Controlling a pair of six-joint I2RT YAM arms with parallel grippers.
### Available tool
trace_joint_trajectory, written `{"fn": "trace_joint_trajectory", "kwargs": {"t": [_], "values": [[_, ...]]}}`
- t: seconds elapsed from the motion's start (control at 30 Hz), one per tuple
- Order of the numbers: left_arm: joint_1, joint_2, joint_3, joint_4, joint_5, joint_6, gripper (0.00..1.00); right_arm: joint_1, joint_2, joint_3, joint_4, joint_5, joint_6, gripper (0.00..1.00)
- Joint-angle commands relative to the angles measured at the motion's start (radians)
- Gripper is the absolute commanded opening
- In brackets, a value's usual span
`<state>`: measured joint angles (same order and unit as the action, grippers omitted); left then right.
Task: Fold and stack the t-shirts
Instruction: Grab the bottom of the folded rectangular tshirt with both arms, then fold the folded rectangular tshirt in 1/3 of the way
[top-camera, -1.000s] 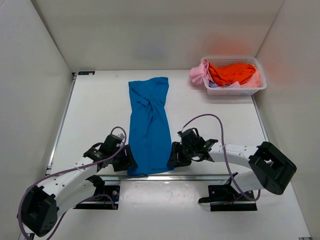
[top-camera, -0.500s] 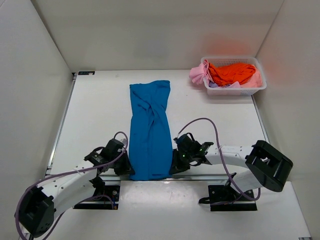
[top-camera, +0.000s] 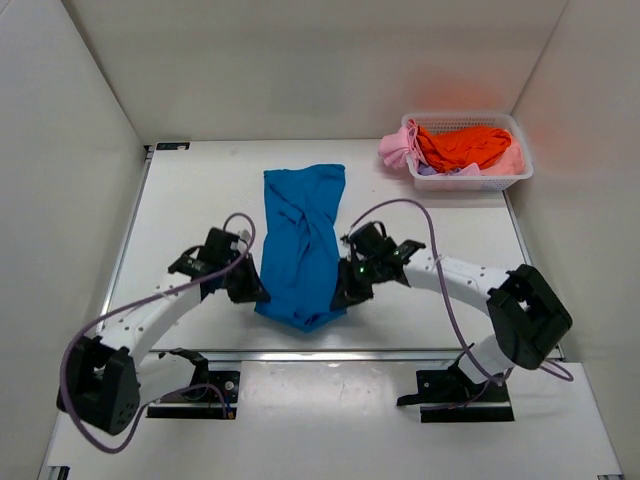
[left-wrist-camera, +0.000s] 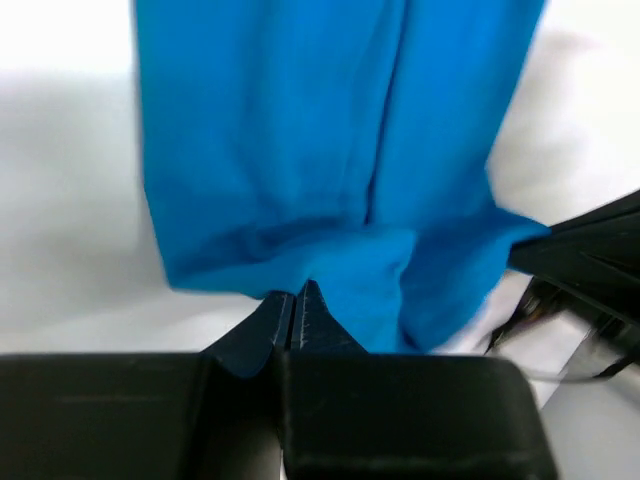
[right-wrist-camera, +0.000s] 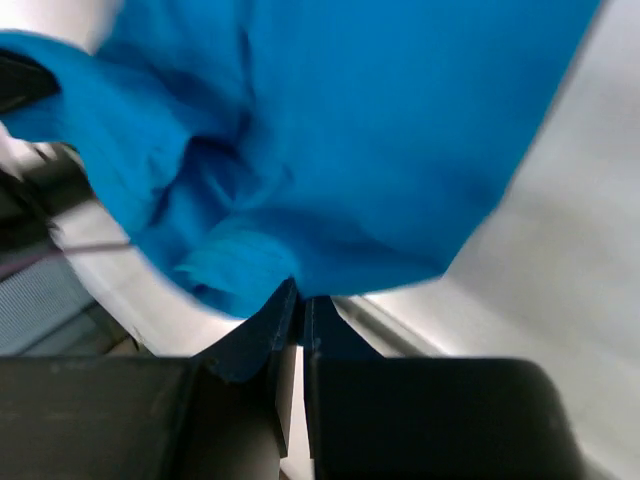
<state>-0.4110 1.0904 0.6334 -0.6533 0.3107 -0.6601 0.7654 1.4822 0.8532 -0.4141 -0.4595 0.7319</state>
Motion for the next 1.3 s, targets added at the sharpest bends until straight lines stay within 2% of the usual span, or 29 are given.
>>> {"fn": "trace_joint_trajectory", "kwargs": {"t": [0.0,0.3,0.33,0.37,0.4,0.43,0.5,0.57,0.6,0.67,0.73,0.87,1.03,1.17,1.27], "values": [[0.105,0.093,0.133,0.029,0.021,0.102,0.00,-0.119,0.061,0.124,-0.069,-0.042,-0.118,0.00],[0.228,0.508,0.432,0.205,-0.007,0.086,0.01,-0.340,0.466,0.634,-0.190,-0.057,-0.293,0.01],[0.238,0.563,0.477,0.224,-0.002,0.083,0.15,-0.360,0.522,0.711,-0.210,-0.056,-0.317,0.00],[0.244,0.613,0.523,0.237,0.005,0.079,0.35,-0.365,0.574,0.792,-0.238,-0.039,-0.333,0.00],[0.256,0.632,0.538,0.245,0.020,0.077,0.36,-0.374,0.596,0.852,-0.262,-0.030,-0.335,0.08],[0.271,0.657,0.558,0.288,0.030,0.062,0.36,-0.388,0.630,0.878,-0.270,-0.015,-0.339,0.27],[0.296,0.663,0.552,0.352,0.074,0.033,0.48,-0.400,0.633,0.891,-0.232,-0.014,-0.344,0.45],[0.328,0.640,0.499,0.453,0.105,-0.030,0.56,-0.402,0.601,0.848,-0.189,-0.010,-0.325,0.48],[0.343,0.613,0.479,0.477,0.110,-0.039,0.57,-0.408,0.584,0.804,-0.152,-0.011,-0.319,0.55],[0.354,0.571,0.410,0.530,0.087,-0.076,0.59,-0.413,0.502,0.713,-0.088,0.002,-0.287,0.55],[0.353,0.546,0.378,0.535,0.088,-0.073,0.61,-0.419,0.434,0.585,-0.008,-0.001,-0.264,0.55],[0.330,0.482,0.277,0.499,0.091,-0.050,0.63,-0.413,0.322,0.422,0.044,0.002,-0.243,0.54],[0.266,0.301,0.069,0.426,-0.086,-0.045,0.64,-0.393,0.202,0.149,0.185,-0.014,-0.178,0.56],[0.200,0.195,-0.113,0.452,-0.168,-0.131,0.65,-0.359,0.190,0.044,0.274,-0.027,-0.123,0.56],[0.158,0.174,-0.150,0.501,-0.217,-0.193,0.65,-0.341,0.214,0.006,0.356,-0.036,-0.083,0.56]]}}
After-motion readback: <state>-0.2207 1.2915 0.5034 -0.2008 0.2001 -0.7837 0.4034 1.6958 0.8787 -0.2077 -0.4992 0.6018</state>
